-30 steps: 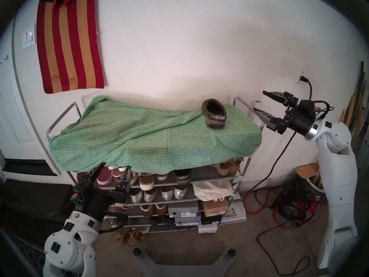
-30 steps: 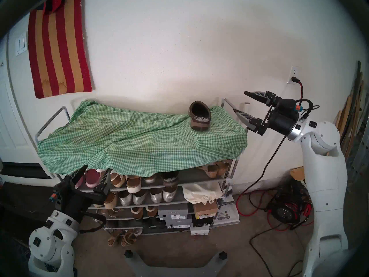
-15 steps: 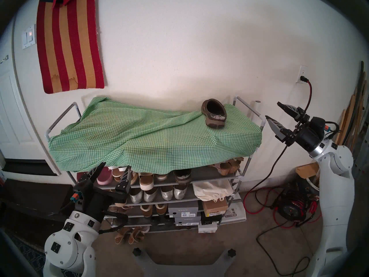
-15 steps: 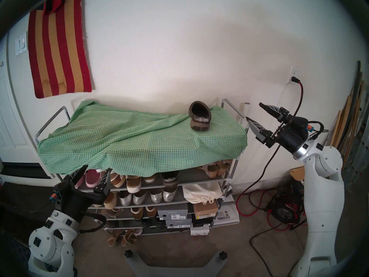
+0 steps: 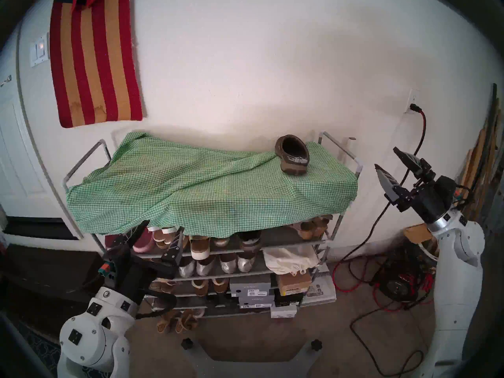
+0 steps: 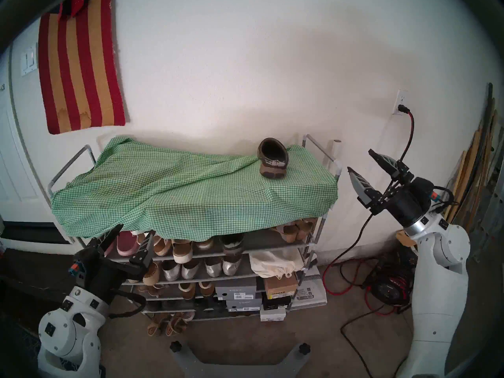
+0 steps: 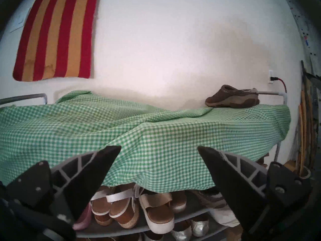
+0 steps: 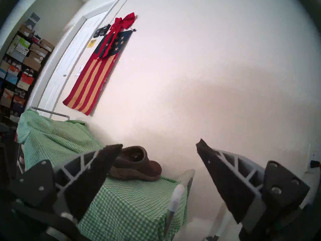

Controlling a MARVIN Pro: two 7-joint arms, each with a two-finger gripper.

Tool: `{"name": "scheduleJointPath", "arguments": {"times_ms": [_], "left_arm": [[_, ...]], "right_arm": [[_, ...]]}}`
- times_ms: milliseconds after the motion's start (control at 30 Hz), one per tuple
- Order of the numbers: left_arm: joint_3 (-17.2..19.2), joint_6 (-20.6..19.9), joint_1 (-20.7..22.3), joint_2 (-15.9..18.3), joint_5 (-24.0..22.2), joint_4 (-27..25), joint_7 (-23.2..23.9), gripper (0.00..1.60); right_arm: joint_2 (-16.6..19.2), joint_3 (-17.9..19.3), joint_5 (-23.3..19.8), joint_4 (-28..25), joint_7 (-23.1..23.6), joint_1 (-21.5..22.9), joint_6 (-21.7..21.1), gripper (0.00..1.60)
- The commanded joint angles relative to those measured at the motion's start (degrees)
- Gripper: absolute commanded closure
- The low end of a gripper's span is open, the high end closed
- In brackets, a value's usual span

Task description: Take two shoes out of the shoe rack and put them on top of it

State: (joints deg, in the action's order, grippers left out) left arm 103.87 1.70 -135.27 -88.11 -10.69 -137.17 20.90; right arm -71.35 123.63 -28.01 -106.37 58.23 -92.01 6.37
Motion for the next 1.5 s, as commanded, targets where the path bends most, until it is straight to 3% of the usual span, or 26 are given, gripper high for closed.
{"name": "scheduleJointPath", "arguments": {"times_ms": [0, 333, 600, 867, 1133, 1333, 1467], "left_arm": [[0.9, 0.2, -4.3, 5.4, 0.8, -2.2, 6.7, 0.0], [4.4, 3.0, -10.0, 12.3, 2.3, -1.1, 18.3, 0.0], [2.7, 11.2, -6.8, 16.2, 9.2, 5.0, 23.8, 0.0], [-4.0, 20.2, 1.2, 15.5, 18.0, 13.0, 21.4, 0.0], [-10.7, 27.6, 6.9, 13.1, 27.0, 17.9, 15.7, 0.0], [-14.8, 29.2, 11.9, 10.7, 32.9, 22.9, 12.7, 0.0], [-17.0, 28.1, 14.5, 9.2, 35.4, 24.5, 11.6, 0.0]], "right_arm": [[-6.5, 2.3, -0.4, -4.7, -1.2, -6.5, 2.1, 0.0], [-13.6, 4.2, 0.4, -11.5, -5.0, -13.2, 5.4, 0.0], [-17.8, 4.0, 2.6, -14.7, -7.9, -15.4, 7.2, 0.0], [-19.8, 3.6, 4.7, -16.0, -9.7, -16.1, 8.1, 0.0], [-20.7, 3.3, 6.0, -16.6, -10.7, -16.4, 8.4, 0.0], [-21.2, 3.2, 6.6, -16.9, -11.3, -16.5, 8.6, 0.0], [-21.4, 3.1, 6.9, -17.1, -11.5, -16.6, 8.6, 0.0]]}}
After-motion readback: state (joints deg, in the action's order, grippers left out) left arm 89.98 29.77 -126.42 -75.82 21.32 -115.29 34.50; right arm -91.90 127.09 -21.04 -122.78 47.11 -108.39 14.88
